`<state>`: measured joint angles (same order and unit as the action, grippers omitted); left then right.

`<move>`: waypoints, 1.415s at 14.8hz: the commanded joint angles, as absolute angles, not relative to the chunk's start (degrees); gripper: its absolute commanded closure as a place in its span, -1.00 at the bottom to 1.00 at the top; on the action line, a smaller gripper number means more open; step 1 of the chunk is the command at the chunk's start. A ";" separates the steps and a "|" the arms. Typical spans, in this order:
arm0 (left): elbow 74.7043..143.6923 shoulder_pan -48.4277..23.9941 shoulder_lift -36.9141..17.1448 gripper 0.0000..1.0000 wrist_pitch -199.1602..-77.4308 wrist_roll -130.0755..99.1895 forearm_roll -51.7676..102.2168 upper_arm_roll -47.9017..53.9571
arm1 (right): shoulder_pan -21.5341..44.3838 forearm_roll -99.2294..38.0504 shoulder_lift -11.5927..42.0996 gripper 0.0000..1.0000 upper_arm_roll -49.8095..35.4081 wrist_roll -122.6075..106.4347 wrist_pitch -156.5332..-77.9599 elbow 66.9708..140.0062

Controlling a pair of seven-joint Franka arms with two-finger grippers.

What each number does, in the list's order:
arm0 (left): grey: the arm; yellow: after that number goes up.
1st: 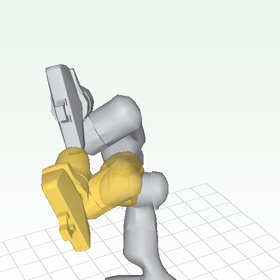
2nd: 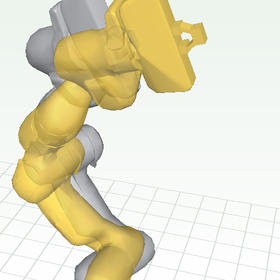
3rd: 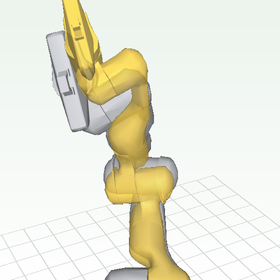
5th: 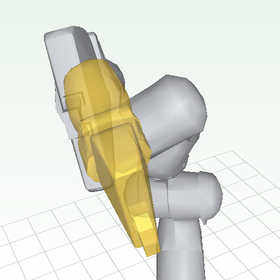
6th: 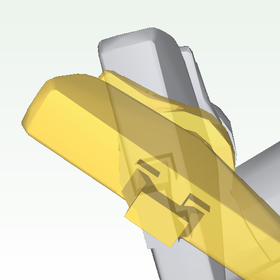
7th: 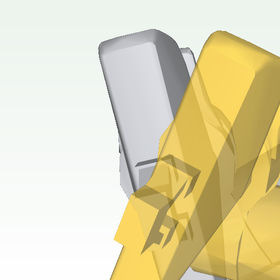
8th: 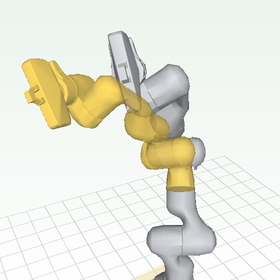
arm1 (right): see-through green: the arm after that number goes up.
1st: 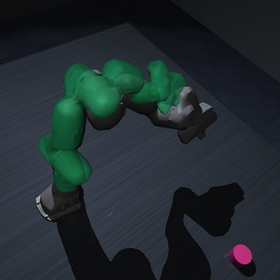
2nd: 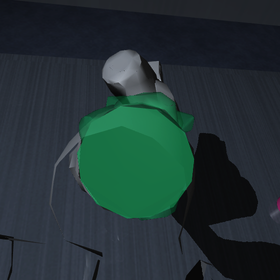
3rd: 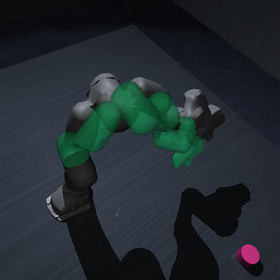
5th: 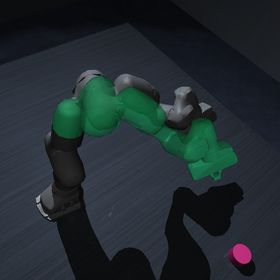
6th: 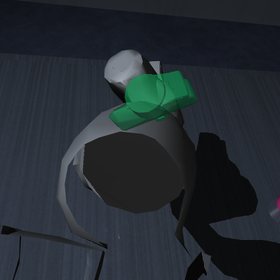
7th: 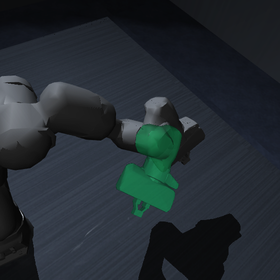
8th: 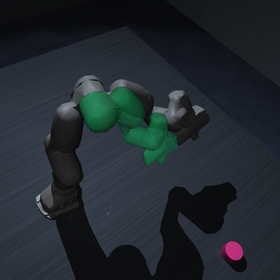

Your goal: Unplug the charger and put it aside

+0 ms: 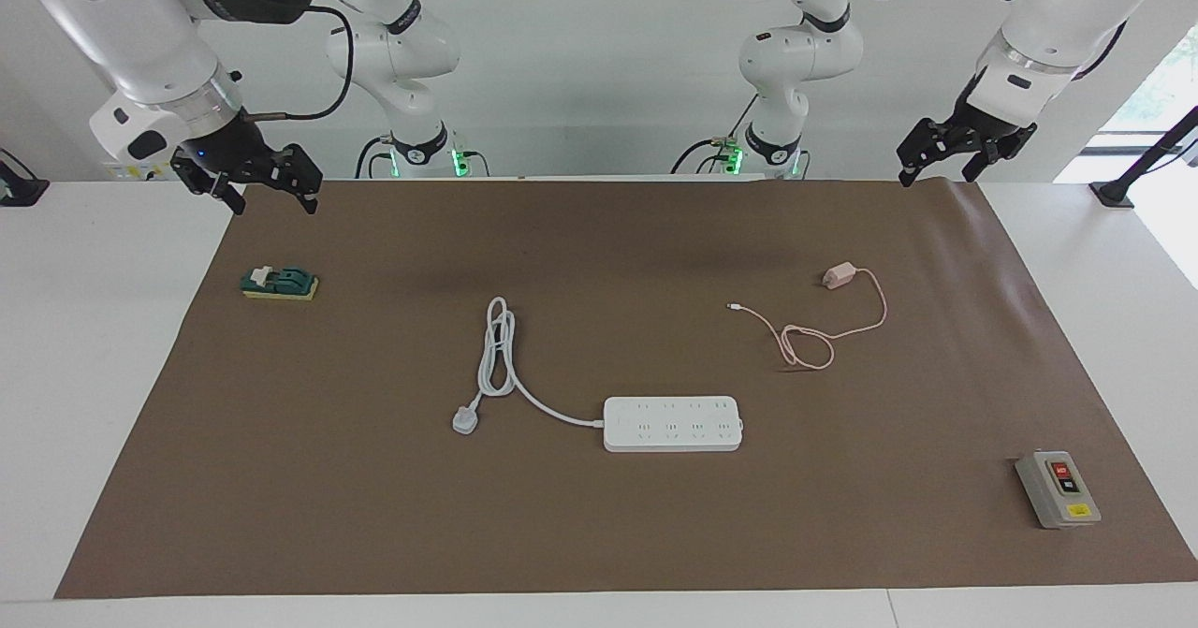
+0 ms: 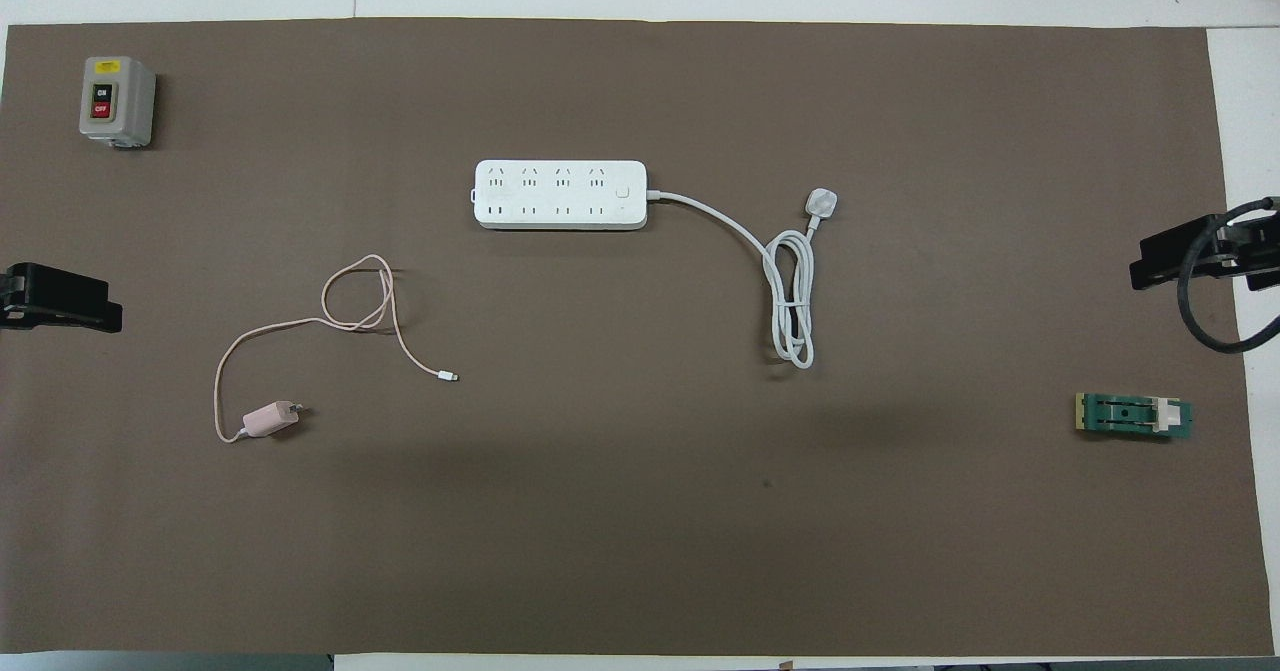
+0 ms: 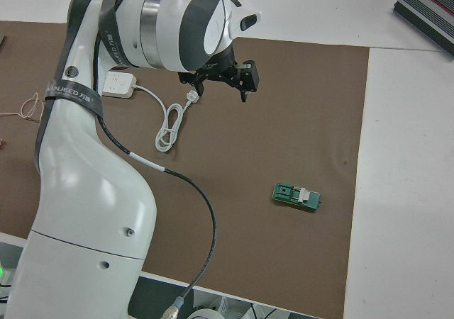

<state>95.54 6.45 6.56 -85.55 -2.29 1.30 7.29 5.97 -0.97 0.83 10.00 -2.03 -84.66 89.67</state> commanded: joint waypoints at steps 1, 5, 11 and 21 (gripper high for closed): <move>95.63 6.59 7.12 -1.00 -86.31 -1.67 0.70 6.68 | 5.71 -0.53 -0.44 -1.00 9.67 -1.67 -85.52 91.14; 95.62 5.19 7.03 -1.00 -86.22 -1.84 0.97 5.81 | 5.71 -0.53 -0.44 -1.00 9.67 -1.67 -85.52 91.14; 95.54 -3.94 5.19 -1.00 -86.92 -1.76 0.88 2.64 | 5.71 -0.61 -0.44 -1.00 9.67 -1.67 -85.52 91.14; 95.19 -5.54 5.19 -1.00 -87.01 -0.09 0.88 1.14 | 5.71 -0.62 -0.44 -1.00 9.67 -1.67 -85.52 91.14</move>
